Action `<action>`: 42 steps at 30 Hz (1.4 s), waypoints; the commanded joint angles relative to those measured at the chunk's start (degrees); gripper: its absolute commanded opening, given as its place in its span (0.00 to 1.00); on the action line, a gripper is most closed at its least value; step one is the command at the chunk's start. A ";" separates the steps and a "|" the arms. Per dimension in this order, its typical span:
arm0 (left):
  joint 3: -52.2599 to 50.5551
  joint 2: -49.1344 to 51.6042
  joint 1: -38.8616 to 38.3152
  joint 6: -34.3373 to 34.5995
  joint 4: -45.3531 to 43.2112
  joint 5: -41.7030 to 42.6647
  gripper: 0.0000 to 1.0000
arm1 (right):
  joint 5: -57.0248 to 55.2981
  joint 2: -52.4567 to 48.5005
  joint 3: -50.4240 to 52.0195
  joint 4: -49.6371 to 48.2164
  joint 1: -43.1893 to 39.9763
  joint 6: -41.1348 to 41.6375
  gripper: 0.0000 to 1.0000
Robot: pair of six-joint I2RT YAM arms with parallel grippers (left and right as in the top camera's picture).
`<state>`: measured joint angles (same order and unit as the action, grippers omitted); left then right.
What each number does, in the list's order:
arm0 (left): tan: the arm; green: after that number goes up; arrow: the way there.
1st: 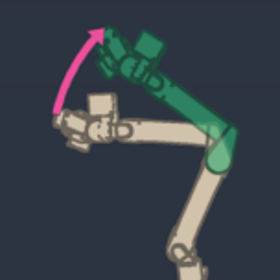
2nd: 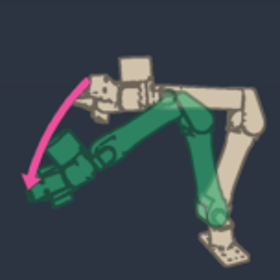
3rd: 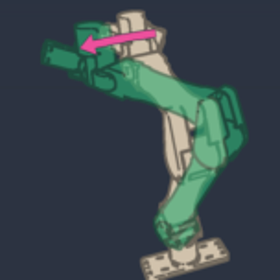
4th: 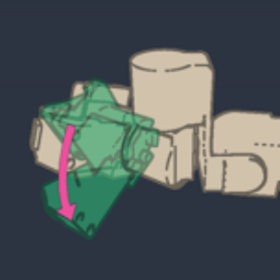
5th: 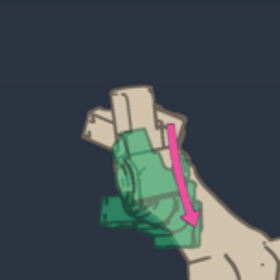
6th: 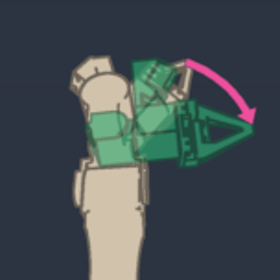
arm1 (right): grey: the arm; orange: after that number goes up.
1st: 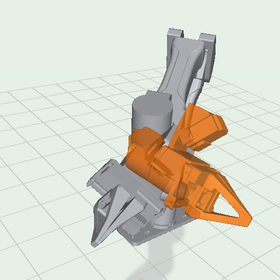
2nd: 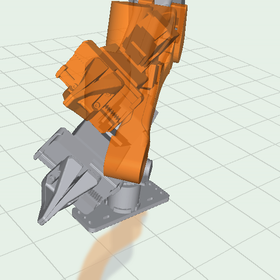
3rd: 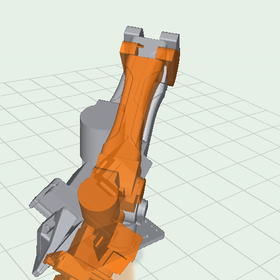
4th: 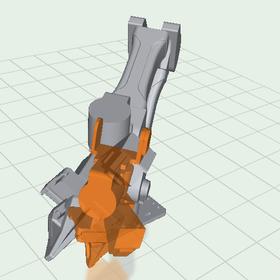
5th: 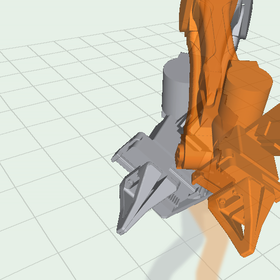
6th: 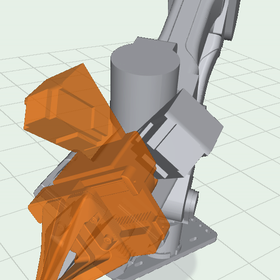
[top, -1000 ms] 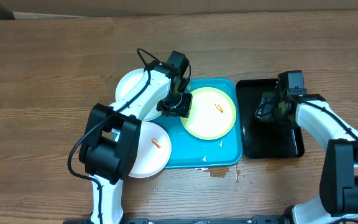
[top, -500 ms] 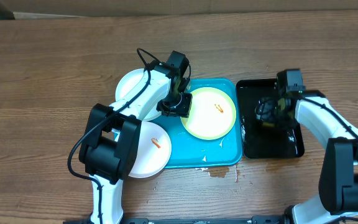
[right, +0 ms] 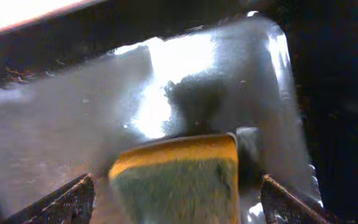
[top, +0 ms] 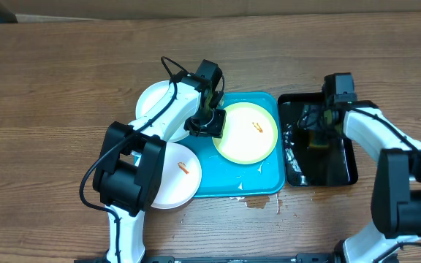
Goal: Clean dirty plates on tray and stack at the side
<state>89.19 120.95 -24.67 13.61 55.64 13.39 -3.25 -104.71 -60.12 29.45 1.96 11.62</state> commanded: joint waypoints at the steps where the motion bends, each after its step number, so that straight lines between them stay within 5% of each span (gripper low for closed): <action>1: -0.22 0.50 -0.24 0.57 -0.17 -0.50 0.45 | -0.59 -0.81 0.52 -1.22 -0.04 0.13 0.19; 2: -0.22 0.50 -0.24 0.57 -0.17 -0.50 0.45 | -0.57 -0.79 0.46 -1.64 -0.04 0.15 0.05; 4: -0.22 0.50 -0.24 0.57 -0.20 -0.48 0.45 | -0.55 -0.72 -0.20 -1.75 -0.04 0.15 0.11; 6: -0.22 0.50 -0.24 0.57 -0.17 -0.50 0.45 | -0.55 -0.72 -1.09 -1.22 -0.04 0.15 0.89; 17: -0.22 0.50 -0.24 0.57 -0.13 -0.48 0.45 | -0.52 -0.74 -2.14 5.18 -0.04 0.37 0.90; 19: -0.22 0.50 -0.24 0.57 -0.13 -0.48 0.45 | -0.52 -0.74 -2.14 7.98 -0.04 0.37 0.77; 22: -0.22 0.50 -0.24 0.59 -0.13 -0.46 0.45 | -0.55 -0.74 -1.99 9.97 -0.04 0.33 0.22; 23: -0.22 0.50 -0.24 0.59 -0.13 -0.48 0.45 | -0.55 -0.74 -1.99 9.94 -0.04 0.33 0.21; 24: -0.22 0.50 -0.24 0.59 -0.13 -0.48 0.45 | -0.55 -0.74 -1.99 9.77 -0.04 0.33 0.36; 25: -0.22 0.50 -0.24 0.59 -0.13 -0.48 0.45 | -0.57 -0.74 -2.03 9.38 -0.04 0.31 0.69; 26: -0.22 0.50 -0.24 0.59 -0.13 -0.48 0.45 | -0.57 -0.74 -2.21 9.18 -0.04 0.33 0.88; 32: -0.24 0.50 -0.24 0.59 0.02 -0.48 0.46 | -0.57 -0.74 -2.32 8.66 -0.04 0.31 0.90; 34: -0.42 0.50 -0.24 0.59 0.02 -0.50 0.45 | -0.57 -0.74 -2.32 8.37 -0.04 0.33 0.83; 36: -0.87 0.50 -0.26 0.59 -0.11 -0.50 0.43 | -0.57 -0.74 -2.34 7.41 -0.04 0.31 0.52; 37: -1.18 0.50 -0.26 0.59 -0.31 -0.55 0.42 | -0.55 -0.74 -2.34 7.04 -0.04 0.33 0.26; 39: -1.75 0.50 -0.26 0.59 -0.98 -0.81 0.38 | -0.57 -0.74 -2.34 6.88 -0.04 0.33 0.04; 42: -2.21 0.52 -0.28 0.61 -1.99 -2.29 0.30 | -0.55 -0.74 -2.32 7.50 -0.04 0.33 0.04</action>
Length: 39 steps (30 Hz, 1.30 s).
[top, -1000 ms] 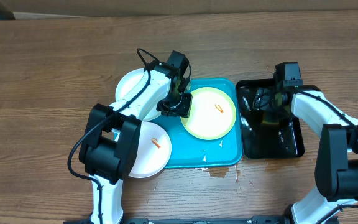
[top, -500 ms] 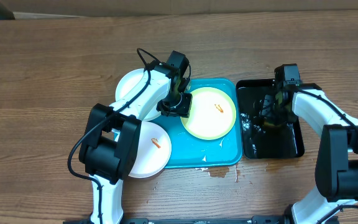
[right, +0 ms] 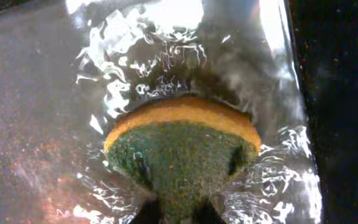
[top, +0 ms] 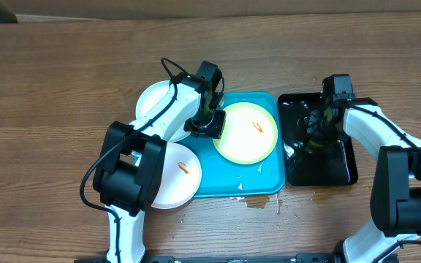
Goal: Clean dirty plates on tray and stack at the side
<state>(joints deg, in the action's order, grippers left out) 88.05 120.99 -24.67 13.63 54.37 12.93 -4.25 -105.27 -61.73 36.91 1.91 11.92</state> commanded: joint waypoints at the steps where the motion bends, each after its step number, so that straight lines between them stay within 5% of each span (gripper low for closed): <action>1: -1.16 0.48 -0.28 0.59 -1.01 -2.01 0.29 | 0.46 -0.17 -0.70 0.31 0.00 0.00 0.04; 10: -1.31 0.48 -0.44 0.59 -2.27 -2.01 0.04 | 1.75 -0.17 -1.57 2.12 0.00 -2.38 0.04; 23: -1.31 0.48 -0.44 1.88 -2.62 -3.06 0.04 | 0.33 1.44 -14.88 21.99 0.66 -1.29 0.04; 30: -1.31 0.48 -0.50 1.86 -3.96 -3.04 0.27 | -1.27 1.44 -14.84 22.62 2.14 -1.25 0.04; 35: -1.31 0.48 -0.50 1.86 -3.61 -3.08 0.05 | -1.27 1.44 -14.84 22.60 3.19 -1.25 0.04; 39: -1.31 0.48 -0.50 6.49 -1.75 -6.47 0.04 | -1.27 1.44 -14.84 22.36 3.98 -0.61 0.04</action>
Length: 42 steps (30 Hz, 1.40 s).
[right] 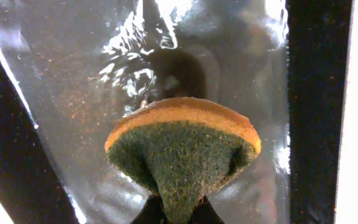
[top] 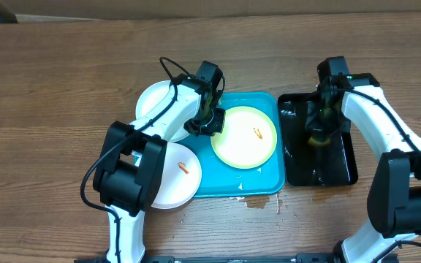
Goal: Clean dirty plates on tray and stack at the side
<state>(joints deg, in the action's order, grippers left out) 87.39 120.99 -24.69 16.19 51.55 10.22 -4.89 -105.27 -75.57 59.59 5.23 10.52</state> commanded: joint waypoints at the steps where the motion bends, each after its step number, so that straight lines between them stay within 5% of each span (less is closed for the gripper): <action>1: -0.66 0.48 -0.48 4.50 1.40 -4.66 0.04 | -0.66 1.44 -1.01 -0.44 0.83 1.05 0.04; 18: -0.66 0.48 -0.48 4.59 1.55 -4.61 0.04 | -3.30 1.51 -1.01 1.73 1.88 1.18 0.04; 35: -0.66 0.48 -0.48 4.59 1.55 -4.26 0.04 | 13.99 1.51 -8.24 0.63 8.57 -5.86 0.04; 42: -0.66 0.48 -0.48 4.59 1.55 -4.26 0.04 | -1.36 1.05 -8.35 -2.75 19.71 -4.04 0.04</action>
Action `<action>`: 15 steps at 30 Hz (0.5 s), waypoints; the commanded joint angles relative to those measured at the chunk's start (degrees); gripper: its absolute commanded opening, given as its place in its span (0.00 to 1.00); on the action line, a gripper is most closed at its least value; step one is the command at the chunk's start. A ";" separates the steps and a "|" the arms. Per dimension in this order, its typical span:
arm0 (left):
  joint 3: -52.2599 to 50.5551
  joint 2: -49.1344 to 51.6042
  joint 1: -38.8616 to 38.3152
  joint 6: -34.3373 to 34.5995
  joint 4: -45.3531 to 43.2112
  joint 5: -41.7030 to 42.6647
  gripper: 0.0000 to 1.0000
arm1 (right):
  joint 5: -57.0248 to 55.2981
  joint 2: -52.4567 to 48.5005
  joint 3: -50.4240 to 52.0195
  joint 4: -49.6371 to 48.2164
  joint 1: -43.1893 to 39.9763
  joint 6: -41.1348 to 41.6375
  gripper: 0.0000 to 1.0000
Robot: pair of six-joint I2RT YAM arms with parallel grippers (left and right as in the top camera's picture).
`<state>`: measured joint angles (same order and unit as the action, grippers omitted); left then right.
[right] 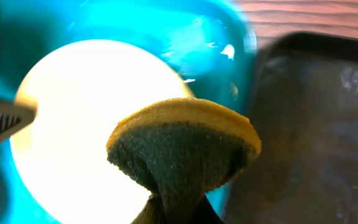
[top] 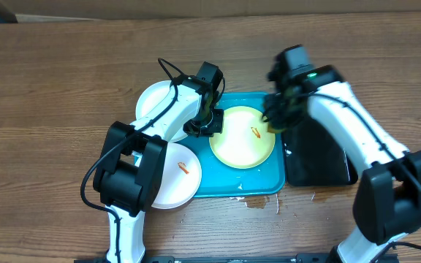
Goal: Clean dirty plates on tray and stack at the side
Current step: 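Carry the sponge with the right gripper over the yellow plate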
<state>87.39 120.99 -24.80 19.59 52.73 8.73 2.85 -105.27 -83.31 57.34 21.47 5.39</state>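
A pale plate with a yellow-green rim point(top: 240, 146) point(right: 92, 124) lies on the blue tray point(top: 258, 183) point(right: 219, 37) and carries a small orange smear point(top: 255, 132). My left gripper point(top: 209, 126) sits at the plate's left rim and appears shut on it; one of its fingers point(right: 5, 121) shows in the right wrist view. My right gripper point(top: 275, 120) point(right: 176, 210) is shut on a yellow-and-green sponge point(right: 182, 146), pinched into a fan. It hangs over the plate's right edge.
A black basin point(top: 320, 157) point(right: 316, 124) holding water stands right of the tray. Left of the tray are two white plates point(top: 156, 109), the nearer one point(top: 177, 175) bearing an orange bit. Drops and crumbs lie at the tray's front edge point(top: 258, 201).
My right gripper has moved left with the sponge, from above the black basin to above the right edge of the plate on the tray. The left gripper stays at the plate's rim.
My right gripper stood open round the sponge in the water-filled basin. Then it was shut on the sponge in the water, then held it above the basin, and now over the plate. The plate shifted slightly left under my left gripper meanwhile.
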 commanded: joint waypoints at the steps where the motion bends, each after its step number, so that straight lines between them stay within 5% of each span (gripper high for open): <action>1: -0.66 0.48 -0.37 1.18 0.37 -2.78 0.04 | -11.93 0.98 -0.20 -0.98 4.63 2.25 0.04; 15: -0.66 0.48 -0.37 1.20 0.57 -2.78 0.04 | -18.43 -2.03 7.13 -9.99 7.72 3.80 0.04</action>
<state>87.39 120.99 -24.80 19.59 52.75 8.73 -13.98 -106.61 -76.69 48.18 29.28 8.56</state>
